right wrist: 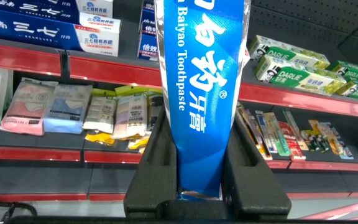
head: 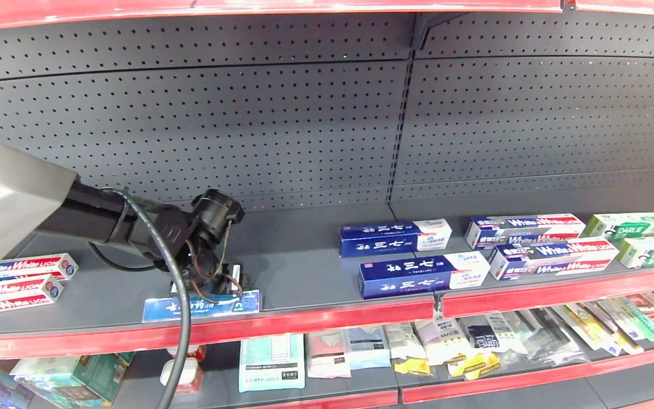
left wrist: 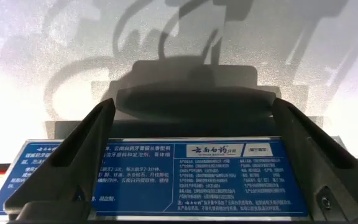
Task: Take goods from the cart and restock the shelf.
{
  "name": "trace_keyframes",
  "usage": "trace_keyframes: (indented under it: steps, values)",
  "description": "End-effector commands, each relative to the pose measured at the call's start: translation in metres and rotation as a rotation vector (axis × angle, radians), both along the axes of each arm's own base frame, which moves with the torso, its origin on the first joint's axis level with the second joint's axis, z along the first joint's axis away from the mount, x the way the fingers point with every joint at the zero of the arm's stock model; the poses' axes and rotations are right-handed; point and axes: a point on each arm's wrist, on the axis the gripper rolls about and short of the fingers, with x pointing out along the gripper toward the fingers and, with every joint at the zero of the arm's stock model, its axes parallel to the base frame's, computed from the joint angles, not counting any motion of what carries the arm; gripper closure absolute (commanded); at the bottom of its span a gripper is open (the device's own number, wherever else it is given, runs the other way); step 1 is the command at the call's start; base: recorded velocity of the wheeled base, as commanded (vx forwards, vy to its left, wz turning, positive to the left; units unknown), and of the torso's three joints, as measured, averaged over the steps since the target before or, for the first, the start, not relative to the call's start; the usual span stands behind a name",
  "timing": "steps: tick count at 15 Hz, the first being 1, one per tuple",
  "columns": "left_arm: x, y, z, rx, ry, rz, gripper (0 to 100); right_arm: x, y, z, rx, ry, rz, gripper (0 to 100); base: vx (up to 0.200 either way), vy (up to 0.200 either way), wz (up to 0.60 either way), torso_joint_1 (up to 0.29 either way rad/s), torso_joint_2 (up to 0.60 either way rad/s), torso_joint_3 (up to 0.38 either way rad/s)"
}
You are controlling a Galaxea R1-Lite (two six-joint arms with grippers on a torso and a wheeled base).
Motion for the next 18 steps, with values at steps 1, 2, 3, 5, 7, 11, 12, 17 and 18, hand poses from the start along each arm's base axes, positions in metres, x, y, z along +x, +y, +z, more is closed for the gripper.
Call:
trace_keyframes:
  steps: [1, 2, 3, 5, 7, 11, 12, 17, 18]
  values:
    - [0.001, 0.000, 0.001, -0.001, -0.008, 0.001, 0, -0.001, 0.000, 0.000, -0.001, -0.004, 0.000, 100, 0.000, 0.000, 0.00, 0.000, 0.00, 0.000]
    - [0.004, -0.001, 0.001, -0.012, -0.036, 0.002, 0, -0.001, 0.000, 0.000, -0.001, -0.004, 0.000, 100, 0.000, 0.000, 0.00, 0.000, 0.00, 0.000]
    - [0.009, -0.001, 0.003, -0.027, -0.083, 0.008, 0, -0.001, 0.000, 0.000, -0.001, -0.006, 0.000, 100, 0.000, 0.000, 0.00, 0.000, 0.00, 0.000]
    - [0.011, -0.002, 0.005, -0.035, -0.108, 0.010, 0, -0.001, 0.000, 0.000, -0.001, -0.010, 0.000, 100, 0.000, 0.000, 0.00, 0.000, 0.00, 0.000]
    - [0.008, -0.001, 0.008, -0.035, -0.108, 0.012, 0, -0.001, 0.000, 0.000, -0.001, -0.010, -0.002, 100, 0.000, 0.000, 0.00, 0.000, 0.00, 0.000]
    - [0.001, 0.002, 0.015, -0.051, -0.117, 0.028, 0, -0.002, 0.000, 0.001, -0.003, -0.013, -0.001, 100, 0.000, 0.000, 0.00, 0.000, 0.00, 0.000]
    - [0.000, 0.002, 0.018, -0.053, -0.125, 0.028, 0, -0.002, 0.000, 0.001, -0.003, -0.013, -0.001, 100, 0.000, 0.000, 0.00, 0.000, 0.00, 0.000]
    - [-0.022, 0.014, 0.049, -0.113, -0.236, 0.082, 0, -0.001, 0.000, 0.002, -0.001, -0.009, 0.000, 100, 0.000, 0.000, 0.00, 0.000, 0.00, 0.000]
    - [-0.024, 0.019, 0.055, -0.126, -0.281, 0.095, 0, -0.001, 0.000, 0.002, -0.001, -0.007, 0.000, 100, 0.000, 0.000, 0.00, 0.000, 0.00, 0.000]
